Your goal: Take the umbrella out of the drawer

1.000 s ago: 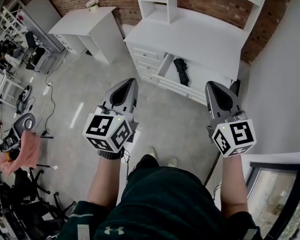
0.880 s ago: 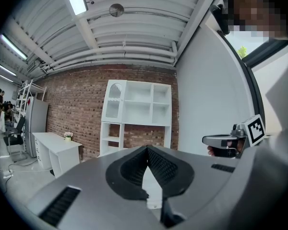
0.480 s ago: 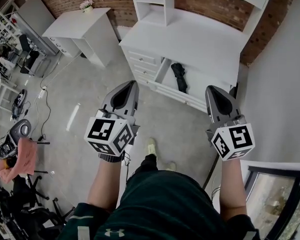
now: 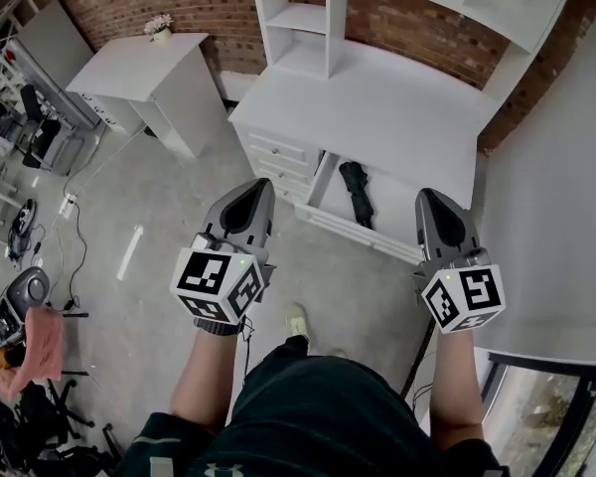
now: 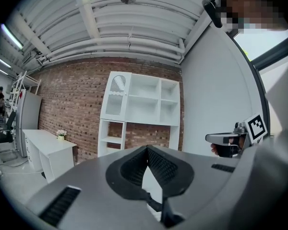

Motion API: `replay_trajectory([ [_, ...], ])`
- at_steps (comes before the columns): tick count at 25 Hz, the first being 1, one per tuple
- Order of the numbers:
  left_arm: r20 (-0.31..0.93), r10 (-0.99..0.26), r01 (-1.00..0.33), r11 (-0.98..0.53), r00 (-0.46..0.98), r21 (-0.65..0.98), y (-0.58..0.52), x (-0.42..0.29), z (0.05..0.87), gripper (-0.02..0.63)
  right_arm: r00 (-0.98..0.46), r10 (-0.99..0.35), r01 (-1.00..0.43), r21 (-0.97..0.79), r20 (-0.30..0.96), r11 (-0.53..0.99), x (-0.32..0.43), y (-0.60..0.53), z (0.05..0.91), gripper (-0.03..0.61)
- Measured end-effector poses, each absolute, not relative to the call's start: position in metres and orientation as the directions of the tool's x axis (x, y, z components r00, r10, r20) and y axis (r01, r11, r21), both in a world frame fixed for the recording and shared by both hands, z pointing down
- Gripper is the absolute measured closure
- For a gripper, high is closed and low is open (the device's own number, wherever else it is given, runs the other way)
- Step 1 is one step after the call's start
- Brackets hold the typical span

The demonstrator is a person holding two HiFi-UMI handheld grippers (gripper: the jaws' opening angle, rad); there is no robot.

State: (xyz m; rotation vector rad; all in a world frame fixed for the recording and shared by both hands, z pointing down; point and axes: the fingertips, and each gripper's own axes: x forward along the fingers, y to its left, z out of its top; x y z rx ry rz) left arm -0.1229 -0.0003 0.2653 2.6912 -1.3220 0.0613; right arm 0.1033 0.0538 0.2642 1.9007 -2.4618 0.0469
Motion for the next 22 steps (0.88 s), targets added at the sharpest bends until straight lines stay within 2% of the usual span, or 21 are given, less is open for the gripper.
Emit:
replay_trajectory([
  [9,0.115,-0.724,-0.733,-0.669,0.681,0.126,-0.089,-0.13,0.286,0.607,-0.188,-0.977,-0.982,-0.033,0.102,0.185,0.082,-0.019,0.288,0.575],
  [22,0.197,-0.646,-0.675,-0.707,0.738,0.211,-0.139,-0.097,0.35,0.607,-0.173,-0.96,-0.985,-0.041,0.22,0.168,0.087,-0.077,0.347,0.574],
])
